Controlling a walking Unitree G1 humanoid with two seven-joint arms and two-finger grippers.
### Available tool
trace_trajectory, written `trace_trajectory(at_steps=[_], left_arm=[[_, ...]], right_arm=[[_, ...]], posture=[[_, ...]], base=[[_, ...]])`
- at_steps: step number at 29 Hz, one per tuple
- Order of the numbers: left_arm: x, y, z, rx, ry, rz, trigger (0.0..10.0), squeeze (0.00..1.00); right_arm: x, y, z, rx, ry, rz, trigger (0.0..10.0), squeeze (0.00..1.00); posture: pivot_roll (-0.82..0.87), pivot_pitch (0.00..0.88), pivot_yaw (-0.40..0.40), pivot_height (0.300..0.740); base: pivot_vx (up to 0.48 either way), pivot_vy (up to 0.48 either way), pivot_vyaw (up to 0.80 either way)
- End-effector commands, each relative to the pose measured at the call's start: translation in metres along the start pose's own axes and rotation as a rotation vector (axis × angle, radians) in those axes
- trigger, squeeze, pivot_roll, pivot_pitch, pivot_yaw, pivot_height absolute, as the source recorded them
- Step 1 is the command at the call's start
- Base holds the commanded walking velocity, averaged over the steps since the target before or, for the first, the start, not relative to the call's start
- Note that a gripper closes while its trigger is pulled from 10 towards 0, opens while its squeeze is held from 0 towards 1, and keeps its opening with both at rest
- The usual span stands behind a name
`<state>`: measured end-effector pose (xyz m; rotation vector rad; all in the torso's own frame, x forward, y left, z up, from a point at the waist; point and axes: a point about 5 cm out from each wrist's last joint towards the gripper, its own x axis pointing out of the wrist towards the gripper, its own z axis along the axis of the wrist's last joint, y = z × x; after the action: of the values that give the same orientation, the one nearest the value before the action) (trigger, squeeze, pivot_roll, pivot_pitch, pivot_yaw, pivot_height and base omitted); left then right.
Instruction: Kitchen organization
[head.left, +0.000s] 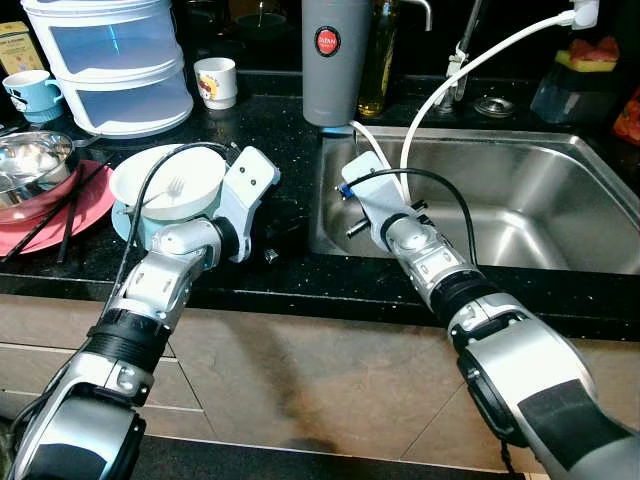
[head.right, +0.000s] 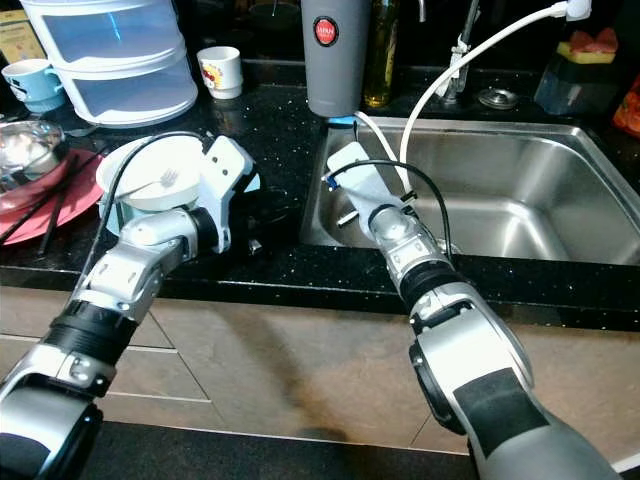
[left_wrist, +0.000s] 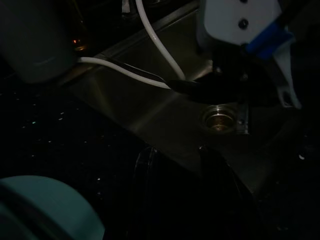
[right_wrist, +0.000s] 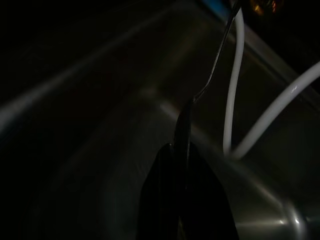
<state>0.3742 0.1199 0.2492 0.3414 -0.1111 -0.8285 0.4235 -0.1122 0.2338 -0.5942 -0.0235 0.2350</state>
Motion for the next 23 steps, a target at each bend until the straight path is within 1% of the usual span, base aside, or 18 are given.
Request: trace_trajectory(at_steps=[1, 9, 10, 11, 12, 13, 14, 15, 16, 17, 19, 20, 21, 22, 23], left_arm=[[0.0001, 0.0012, 0.0001, 0.028, 0.019, -0.014, 10.0, 0.00], [-0.0005, 0.0007, -0.0042, 0.027, 0.028, -0.023, 10.0, 0.00], [-0.0006, 0.0008, -0.0045, 0.026, 0.027, -0.024, 10.0, 0.00], [-0.0006, 0.0008, -0.0045, 0.026, 0.027, -0.024, 10.0, 0.00], [-0.0007, 0.0010, -0.0045, 0.026, 0.026, -0.025, 10.0, 0.00], [-0.0006, 0.0011, -0.0046, 0.026, 0.025, -0.025, 10.0, 0.00], [-0.0006, 0.0011, -0.0044, 0.027, 0.023, -0.026, 10.0, 0.00], [-0.0005, 0.0013, -0.0043, 0.028, 0.021, -0.027, 10.0, 0.00], [-0.0005, 0.0014, -0.0040, 0.028, 0.019, -0.029, 10.0, 0.00], [-0.0005, 0.0015, -0.0038, 0.029, 0.019, -0.030, 10.0, 0.00], [-0.0002, 0.0023, -0.0034, 0.033, 0.019, -0.032, 10.0, 0.00], [-0.0002, 0.0028, -0.0028, 0.037, 0.018, -0.031, 10.0, 0.00], [-0.0001, 0.0032, -0.0026, 0.039, 0.018, -0.029, 10.0, 0.00], [0.0001, 0.0042, -0.0006, 0.044, 0.009, -0.021, 10.0, 0.00], [0.0001, 0.0042, -0.0006, 0.044, 0.009, -0.021, 10.0, 0.00]], right_arm=[[-0.0014, -0.0014, -0.0100, -0.036, 0.058, 0.016, 10.0, 0.00], [-0.0018, -0.0033, -0.0139, -0.020, 0.095, 0.024, 10.0, 0.00], [-0.0020, -0.0042, -0.0146, -0.014, 0.101, 0.017, 10.0, 0.22], [-0.0020, -0.0046, -0.0148, -0.013, 0.103, 0.013, 10.0, 0.22], [-0.0020, -0.0049, -0.0149, -0.010, 0.104, 0.010, 10.0, 0.56], [-0.0021, -0.0051, -0.0151, -0.008, 0.105, 0.009, 10.0, 0.56], [-0.0021, -0.0051, -0.0151, -0.005, 0.105, 0.009, 10.0, 0.78], [-0.0021, -0.0051, -0.0151, -0.004, 0.106, 0.008, 10.0, 0.78], [-0.0020, -0.0051, -0.0151, -0.002, 0.107, 0.009, 10.0, 0.94], [-0.0020, -0.0051, -0.0151, -0.001, 0.107, 0.008, 10.0, 0.99], [-0.0019, -0.0059, -0.0143, 0.006, 0.106, 0.003, 10.0, 1.00], [-0.0018, -0.0065, -0.0137, 0.006, 0.105, 0.001, 10.0, 0.95], [-0.0017, -0.0068, -0.0133, 0.006, 0.104, 0.000, 10.0, 0.95], [-0.0015, -0.0075, -0.0120, 0.008, 0.100, -0.003, 10.0, 0.50], [-0.0015, -0.0075, -0.0120, 0.008, 0.100, -0.003, 10.0, 0.50]], posture=[[0.14, 0.113, 0.048, 0.740], [0.14, 0.111, 0.048, 0.740], [0.14, 0.111, 0.047, 0.740], [0.14, 0.111, 0.047, 0.740], [0.14, 0.111, 0.048, 0.740], [0.14, 0.109, 0.048, 0.740], [0.14, 0.108, 0.048, 0.740], [0.14, 0.108, 0.048, 0.740], [0.14, 0.108, 0.049, 0.740], [0.14, 0.107, 0.049, 0.740], [0.14, 0.103, 0.051, 0.740], [0.14, 0.103, 0.051, 0.740], [0.14, 0.103, 0.052, 0.740], [0.14, 0.101, 0.052, 0.740], [0.14, 0.101, 0.052, 0.740]], base=[[0.000, 0.000, 0.00], [0.000, 0.000, 0.00], [0.000, 0.000, 0.00], [0.000, 0.000, 0.00], [0.000, 0.000, 0.00], [0.000, 0.000, 0.00], [0.000, 0.000, 0.00], [0.000, 0.000, 0.00], [0.000, 0.000, 0.00], [0.000, 0.000, 0.00], [0.000, 0.000, 0.00], [0.000, 0.000, 0.00], [0.000, 0.000, 0.00], [0.000, 0.000, 0.00], [0.000, 0.000, 0.00]])
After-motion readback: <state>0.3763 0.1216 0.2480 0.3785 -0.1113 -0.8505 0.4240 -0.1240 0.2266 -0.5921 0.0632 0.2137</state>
